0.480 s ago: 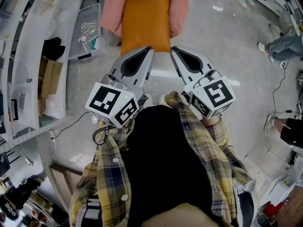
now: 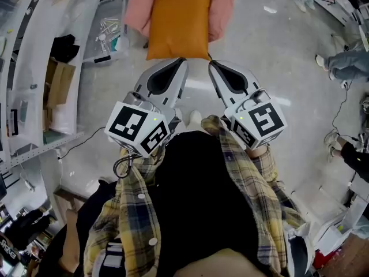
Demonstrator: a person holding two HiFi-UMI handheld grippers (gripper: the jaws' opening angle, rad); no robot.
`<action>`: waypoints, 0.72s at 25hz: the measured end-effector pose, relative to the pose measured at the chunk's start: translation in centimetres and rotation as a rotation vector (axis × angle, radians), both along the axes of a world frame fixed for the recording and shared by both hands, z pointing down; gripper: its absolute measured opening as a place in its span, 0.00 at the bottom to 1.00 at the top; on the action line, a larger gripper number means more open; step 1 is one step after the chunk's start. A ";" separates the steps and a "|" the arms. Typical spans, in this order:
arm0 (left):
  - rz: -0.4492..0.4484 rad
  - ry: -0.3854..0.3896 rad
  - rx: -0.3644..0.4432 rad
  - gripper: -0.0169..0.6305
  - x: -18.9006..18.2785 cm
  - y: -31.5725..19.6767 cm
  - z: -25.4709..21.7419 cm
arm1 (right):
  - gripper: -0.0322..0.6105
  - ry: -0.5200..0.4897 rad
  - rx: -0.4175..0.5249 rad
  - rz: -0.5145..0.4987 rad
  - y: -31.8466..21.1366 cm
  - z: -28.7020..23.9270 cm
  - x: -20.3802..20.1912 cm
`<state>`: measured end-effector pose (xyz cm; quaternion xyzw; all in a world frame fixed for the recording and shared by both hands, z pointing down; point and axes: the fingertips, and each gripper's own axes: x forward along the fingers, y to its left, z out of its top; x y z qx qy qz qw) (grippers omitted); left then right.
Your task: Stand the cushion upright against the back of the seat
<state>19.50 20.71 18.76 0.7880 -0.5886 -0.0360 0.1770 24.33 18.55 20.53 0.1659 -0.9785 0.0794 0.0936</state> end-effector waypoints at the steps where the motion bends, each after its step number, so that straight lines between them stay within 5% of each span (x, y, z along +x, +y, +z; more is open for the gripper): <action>1: -0.012 0.006 -0.005 0.03 0.1 0.1 0.2 | 0.08 0.005 -0.007 -0.001 0.1 0.2 0.5; 18: -0.145 0.027 -0.043 0.03 0.7 3.8 2.9 | 0.08 0.035 -0.057 -0.072 2.7 3.1 3.0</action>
